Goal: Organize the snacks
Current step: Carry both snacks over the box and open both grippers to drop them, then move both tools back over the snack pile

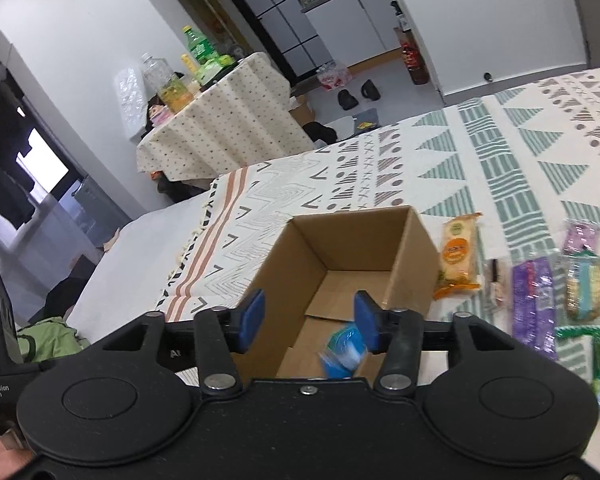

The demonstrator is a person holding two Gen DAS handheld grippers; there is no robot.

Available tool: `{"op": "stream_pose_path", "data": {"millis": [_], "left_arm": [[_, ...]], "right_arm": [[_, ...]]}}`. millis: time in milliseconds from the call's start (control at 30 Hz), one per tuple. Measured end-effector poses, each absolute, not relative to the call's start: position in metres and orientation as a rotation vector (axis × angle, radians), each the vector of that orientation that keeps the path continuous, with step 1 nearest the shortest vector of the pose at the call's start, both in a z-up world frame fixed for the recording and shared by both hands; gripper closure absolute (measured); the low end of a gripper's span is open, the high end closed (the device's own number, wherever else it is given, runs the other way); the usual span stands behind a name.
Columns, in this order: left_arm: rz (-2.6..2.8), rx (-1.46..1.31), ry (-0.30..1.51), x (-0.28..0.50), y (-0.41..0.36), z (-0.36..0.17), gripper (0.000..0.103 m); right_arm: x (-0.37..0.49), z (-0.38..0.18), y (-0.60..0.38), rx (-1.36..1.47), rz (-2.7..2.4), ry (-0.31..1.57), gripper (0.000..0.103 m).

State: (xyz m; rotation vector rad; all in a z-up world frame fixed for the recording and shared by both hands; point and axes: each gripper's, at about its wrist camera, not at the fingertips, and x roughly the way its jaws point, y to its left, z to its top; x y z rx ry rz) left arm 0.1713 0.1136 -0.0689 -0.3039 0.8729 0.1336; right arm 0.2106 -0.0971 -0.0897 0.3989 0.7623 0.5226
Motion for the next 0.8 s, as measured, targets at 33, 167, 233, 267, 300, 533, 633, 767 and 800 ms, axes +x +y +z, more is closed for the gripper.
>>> {"op": "stream_pose_path", "data": {"millis": [33, 167, 233, 267, 300, 533, 633, 767, 800], "left_arm": [[0.139, -0.302, 0.874, 0.170, 0.112, -0.067, 0.037], [0.148, -0.295, 0.863, 0.161, 0.104, -0.063, 0.025], [0.136, -0.298, 0.869, 0.158, 0.099, -0.061, 0.021], [0.130, -0.295, 0.874, 0.156, 0.095, -0.061, 0.018], [0.135, -0.285, 0.874, 0.154, 0.091, -0.059, 0.018], [0.127, -0.260, 0.839, 0.136, 0.062, -0.047, 0.005], [0.112, -0.253, 0.831, 0.129, 0.053, -0.042, 0.001], [0.121, -0.254, 0.826, 0.122, 0.045, -0.037, 0.001], [0.124, -0.256, 0.822, 0.120, 0.043, -0.035, 0.001]], "right_arm": [[0.208, -0.088, -0.101, 0.393, 0.510, 0.754, 0.033], [0.193, -0.080, -0.119, 0.351, 0.461, 0.722, 0.015], [0.188, -0.079, -0.130, 0.342, 0.441, 0.719, 0.009], [0.186, -0.078, -0.136, 0.337, 0.432, 0.716, 0.009], [0.183, -0.077, -0.142, 0.333, 0.424, 0.712, 0.009], [0.166, -0.076, -0.176, 0.341, 0.391, 0.693, 0.004], [0.160, -0.075, -0.188, 0.351, 0.376, 0.680, 0.003], [0.151, -0.067, -0.202, 0.355, 0.376, 0.645, 0.000], [0.148, -0.065, -0.206, 0.353, 0.375, 0.638, 0.000]]}}
